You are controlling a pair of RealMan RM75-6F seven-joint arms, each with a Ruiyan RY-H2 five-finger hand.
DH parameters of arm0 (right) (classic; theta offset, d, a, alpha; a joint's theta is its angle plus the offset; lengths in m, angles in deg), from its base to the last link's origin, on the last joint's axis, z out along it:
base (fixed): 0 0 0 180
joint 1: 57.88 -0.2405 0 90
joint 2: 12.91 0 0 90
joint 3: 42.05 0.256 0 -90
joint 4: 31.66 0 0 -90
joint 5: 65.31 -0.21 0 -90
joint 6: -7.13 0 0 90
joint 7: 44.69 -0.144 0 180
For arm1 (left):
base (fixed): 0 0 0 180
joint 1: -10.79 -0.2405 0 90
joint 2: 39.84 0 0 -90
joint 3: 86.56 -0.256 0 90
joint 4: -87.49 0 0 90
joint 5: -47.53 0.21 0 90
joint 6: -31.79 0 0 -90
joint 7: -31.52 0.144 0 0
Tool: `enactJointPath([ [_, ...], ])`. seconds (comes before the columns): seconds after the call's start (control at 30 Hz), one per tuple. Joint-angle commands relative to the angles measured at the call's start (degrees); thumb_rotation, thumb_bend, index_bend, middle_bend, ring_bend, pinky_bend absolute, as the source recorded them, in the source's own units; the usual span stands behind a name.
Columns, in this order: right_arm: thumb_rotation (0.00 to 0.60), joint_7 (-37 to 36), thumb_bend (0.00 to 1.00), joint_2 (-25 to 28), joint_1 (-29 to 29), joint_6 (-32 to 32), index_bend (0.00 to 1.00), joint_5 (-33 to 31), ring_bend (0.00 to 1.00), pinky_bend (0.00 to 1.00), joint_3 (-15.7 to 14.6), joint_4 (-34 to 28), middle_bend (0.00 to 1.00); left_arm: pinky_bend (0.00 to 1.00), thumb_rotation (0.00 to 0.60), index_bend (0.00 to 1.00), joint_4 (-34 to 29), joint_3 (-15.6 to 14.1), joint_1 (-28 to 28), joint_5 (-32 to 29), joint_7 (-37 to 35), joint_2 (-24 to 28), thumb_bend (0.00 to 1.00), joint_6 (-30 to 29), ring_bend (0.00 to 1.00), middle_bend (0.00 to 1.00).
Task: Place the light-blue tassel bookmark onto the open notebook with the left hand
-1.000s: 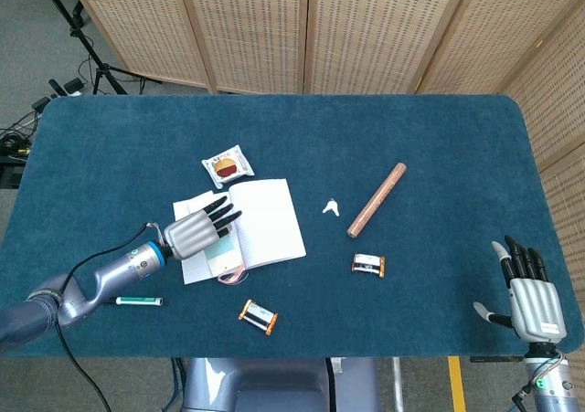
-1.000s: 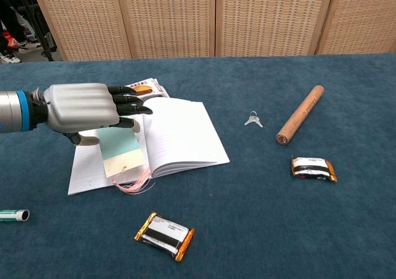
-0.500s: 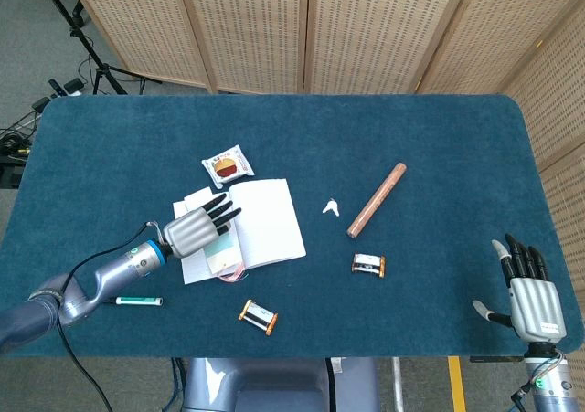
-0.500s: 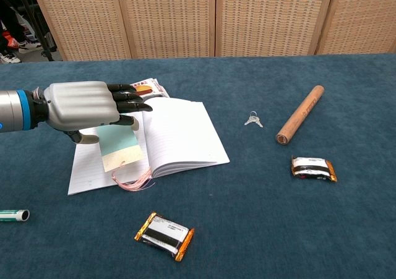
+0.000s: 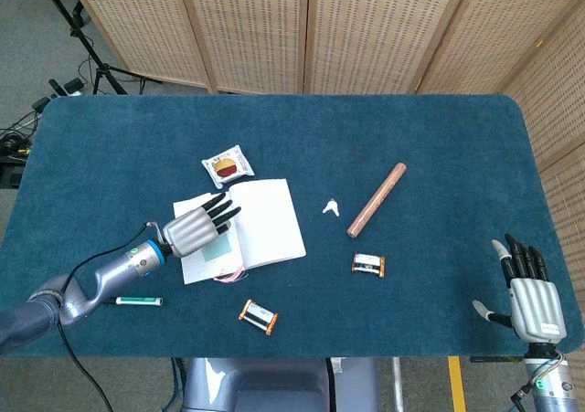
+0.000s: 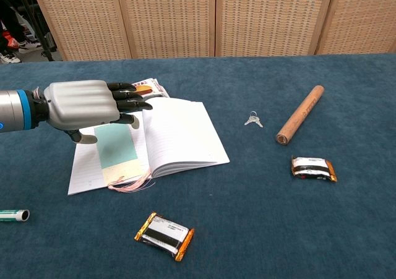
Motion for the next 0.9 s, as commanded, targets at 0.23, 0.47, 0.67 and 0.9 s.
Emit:
enactJointPath([
  [0.23, 0.600, -0.07, 0.16, -0.01, -0.05, 0.15, 0.00, -0.02, 0.00, 0.00, -0.01, 0.09, 0.00, 0.00, 0.600, 0.25, 1.02, 0.65, -0.31, -0.36, 0.39, -0.91, 0.27, -1.16, 0.00, 0.00],
  [0.47, 0.600, -0.54, 0.16, 0.13, 0.05, -0.20, 0.00, 0.29, 0.00, 0.00, 0.00, 0.11, 0.00, 0.00, 0.600, 0.22, -7.49, 1.49, -1.95, -5.94, -8.14, 3.48, 0.29, 1.47, 0.00, 0.00],
  [0.67, 0.600, -0.62, 0.16, 0.21, 0.23, -0.85, 0.00, 1.49, 0.00, 0.00, -0.45, -0.25, 0.00, 0.00, 0.600, 0.10, -23.98, 2.56, -3.54, -16.94, -10.65, 13.32, 0.29, 9.08, 0.00, 0.00],
  [0.9, 0.600, -1.35, 0.16, 0.46, 0.47, -1.61, 0.00, 2.45, 0.00, 0.00, -0.68, -0.45, 0.00, 0.00, 0.600, 0.05, -34.46, 3.18, -4.41, -26.29, -7.63, 19.77, 0.30, 12.68, 0.00, 0.00],
])
